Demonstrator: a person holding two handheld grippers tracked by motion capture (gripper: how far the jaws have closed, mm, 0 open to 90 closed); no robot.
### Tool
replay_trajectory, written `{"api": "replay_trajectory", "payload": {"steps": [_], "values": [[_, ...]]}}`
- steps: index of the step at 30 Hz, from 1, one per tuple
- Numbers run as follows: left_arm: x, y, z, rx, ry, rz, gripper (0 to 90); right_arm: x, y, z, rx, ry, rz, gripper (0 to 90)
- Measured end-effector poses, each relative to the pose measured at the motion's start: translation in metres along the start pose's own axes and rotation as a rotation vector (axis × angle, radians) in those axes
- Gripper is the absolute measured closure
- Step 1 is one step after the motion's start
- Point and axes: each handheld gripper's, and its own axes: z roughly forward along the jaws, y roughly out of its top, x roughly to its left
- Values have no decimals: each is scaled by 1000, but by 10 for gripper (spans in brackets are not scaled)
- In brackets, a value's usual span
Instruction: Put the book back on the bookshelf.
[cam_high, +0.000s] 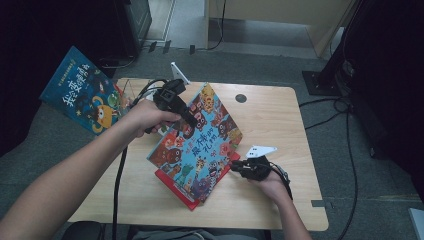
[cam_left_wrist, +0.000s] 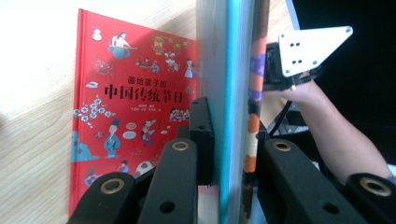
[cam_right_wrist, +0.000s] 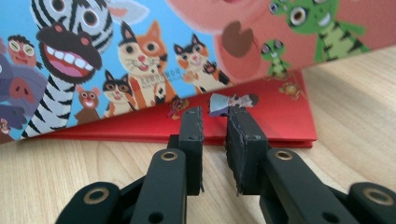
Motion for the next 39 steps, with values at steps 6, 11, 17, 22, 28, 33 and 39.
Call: {"api": "replay_trajectory", "payload": {"steps": [6,11,17,22,28,33,39], "values": [[8,-13,-24,-43,-15,-22,818,-1,6,1,-10,1,-3,742],[15,-29,-46,-64,-10,-41,817,0,11,7,-16,-10,-13,708],[23,-52,-68,-83,13,-62,816,0,15,16,-46,-25,-19,643],[32,-71,-85,-110,27,-89,815,-2,21,24,-7,-19,-14,610],[43,-95,-102,-139,34,-129,816,-4,23,31,-9,-10,-30,586],[51,-114,-115,-170,42,-153,815,-5,23,33,-21,16,-55,509],[63,-136,-131,-207,54,-200,814,-6,21,33,-30,13,-80,494]]}}
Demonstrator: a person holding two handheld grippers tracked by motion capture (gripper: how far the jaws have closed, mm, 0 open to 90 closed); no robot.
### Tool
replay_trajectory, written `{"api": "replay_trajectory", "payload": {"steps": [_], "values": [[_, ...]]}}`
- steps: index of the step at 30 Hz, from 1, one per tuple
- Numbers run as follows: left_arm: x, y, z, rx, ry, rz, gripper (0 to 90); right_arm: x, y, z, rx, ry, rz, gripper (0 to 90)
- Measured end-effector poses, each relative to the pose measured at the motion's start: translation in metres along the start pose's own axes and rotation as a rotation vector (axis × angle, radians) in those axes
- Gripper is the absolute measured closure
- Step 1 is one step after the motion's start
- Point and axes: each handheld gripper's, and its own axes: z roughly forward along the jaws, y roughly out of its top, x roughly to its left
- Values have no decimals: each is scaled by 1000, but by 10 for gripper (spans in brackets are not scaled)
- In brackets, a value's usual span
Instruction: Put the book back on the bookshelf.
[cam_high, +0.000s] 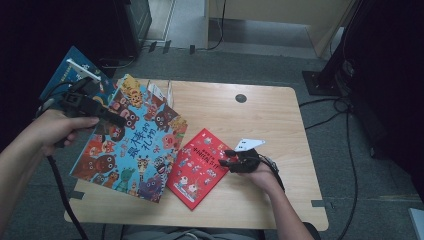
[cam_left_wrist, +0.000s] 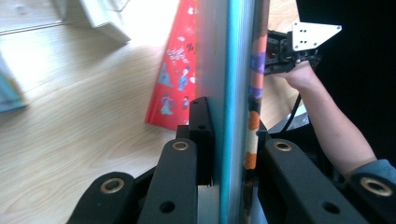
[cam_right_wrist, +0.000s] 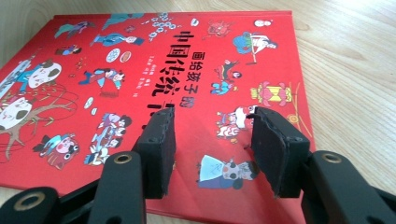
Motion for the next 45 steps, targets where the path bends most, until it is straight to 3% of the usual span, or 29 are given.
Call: {"api": "replay_trajectory", "payload": {"steps": [8,20,28,32,35,45], "values": [[20,-16,-23,-12,19,-51,814,0,-1,0,-5,-4,-19,486],[53,-39,-64,-82,38,-134,816,1,-1,0,-1,-4,-28,488],[57,-47,-86,-118,19,-143,818,1,-1,1,-4,-10,-39,493],[58,-50,-96,-125,38,-156,816,1,-1,1,-6,-9,-38,497],[61,-52,-106,-131,79,-169,815,1,-1,1,-5,-10,-41,500],[80,-40,-126,-161,144,-239,814,0,-1,0,-6,-5,-34,505]]}}
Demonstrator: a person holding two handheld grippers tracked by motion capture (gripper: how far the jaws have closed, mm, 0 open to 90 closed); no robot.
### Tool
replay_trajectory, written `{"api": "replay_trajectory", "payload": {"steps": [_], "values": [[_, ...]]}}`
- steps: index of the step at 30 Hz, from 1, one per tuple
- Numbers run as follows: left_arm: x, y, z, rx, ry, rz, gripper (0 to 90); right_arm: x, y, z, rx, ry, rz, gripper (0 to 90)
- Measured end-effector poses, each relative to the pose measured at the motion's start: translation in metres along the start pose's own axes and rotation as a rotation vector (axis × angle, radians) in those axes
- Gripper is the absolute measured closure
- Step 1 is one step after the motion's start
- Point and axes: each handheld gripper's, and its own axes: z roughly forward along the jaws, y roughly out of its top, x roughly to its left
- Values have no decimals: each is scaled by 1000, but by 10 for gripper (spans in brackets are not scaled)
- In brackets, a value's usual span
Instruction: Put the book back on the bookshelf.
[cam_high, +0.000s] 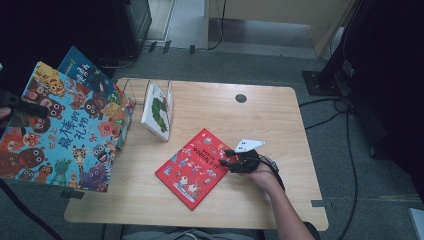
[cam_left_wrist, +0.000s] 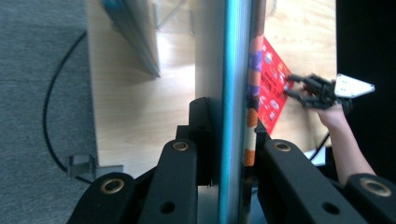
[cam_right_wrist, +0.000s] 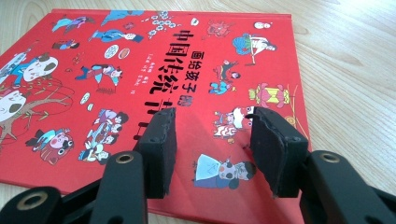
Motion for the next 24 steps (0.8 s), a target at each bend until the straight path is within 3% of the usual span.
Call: {"api": "replay_trajectory", "payload": {"steps": [11,15,24], "values": [[2,36,-9,-22,48,-41,814,0,0,2,-11,2,-1,505],[2,51,0,-19,75,-43,811,0,0,2,-11,4,8,506],[2,80,24,-13,91,-29,812,1,0,2,-11,-3,4,507]]}}
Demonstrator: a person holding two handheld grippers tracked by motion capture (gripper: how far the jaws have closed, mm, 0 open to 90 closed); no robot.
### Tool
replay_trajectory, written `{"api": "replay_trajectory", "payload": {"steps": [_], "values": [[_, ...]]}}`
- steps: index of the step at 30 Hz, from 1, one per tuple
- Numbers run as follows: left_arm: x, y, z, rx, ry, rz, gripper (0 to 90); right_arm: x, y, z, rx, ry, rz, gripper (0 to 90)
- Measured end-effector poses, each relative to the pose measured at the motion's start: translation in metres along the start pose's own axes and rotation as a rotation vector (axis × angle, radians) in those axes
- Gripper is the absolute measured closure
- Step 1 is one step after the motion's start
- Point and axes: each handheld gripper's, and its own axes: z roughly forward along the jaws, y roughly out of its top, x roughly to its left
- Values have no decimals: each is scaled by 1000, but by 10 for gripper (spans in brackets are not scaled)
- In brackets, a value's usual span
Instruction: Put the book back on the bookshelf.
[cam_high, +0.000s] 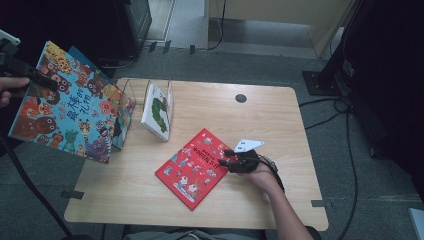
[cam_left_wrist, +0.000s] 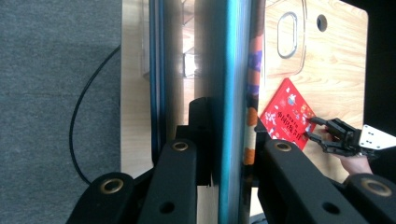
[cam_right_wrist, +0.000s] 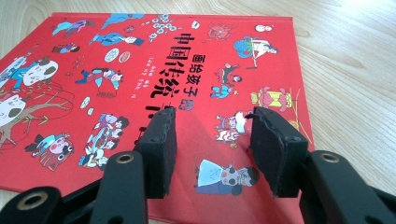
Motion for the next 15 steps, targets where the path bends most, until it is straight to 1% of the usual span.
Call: {"api": "replay_trajectory", "payload": {"steps": [2,6,8,10,12,15], "values": [[-2,6,5,1,12,4,811,0,0,0,-1,1,13,506],[-4,17,14,0,14,7,811,1,1,1,-2,-2,28,508],[-6,22,18,-3,17,8,813,1,1,1,-1,-6,19,508],[-9,26,22,-9,28,11,813,2,1,1,3,-13,15,507],[-14,31,27,-6,41,27,811,2,1,1,3,-13,12,507],[-19,36,32,7,46,45,811,3,2,2,4,-15,6,508]]}}
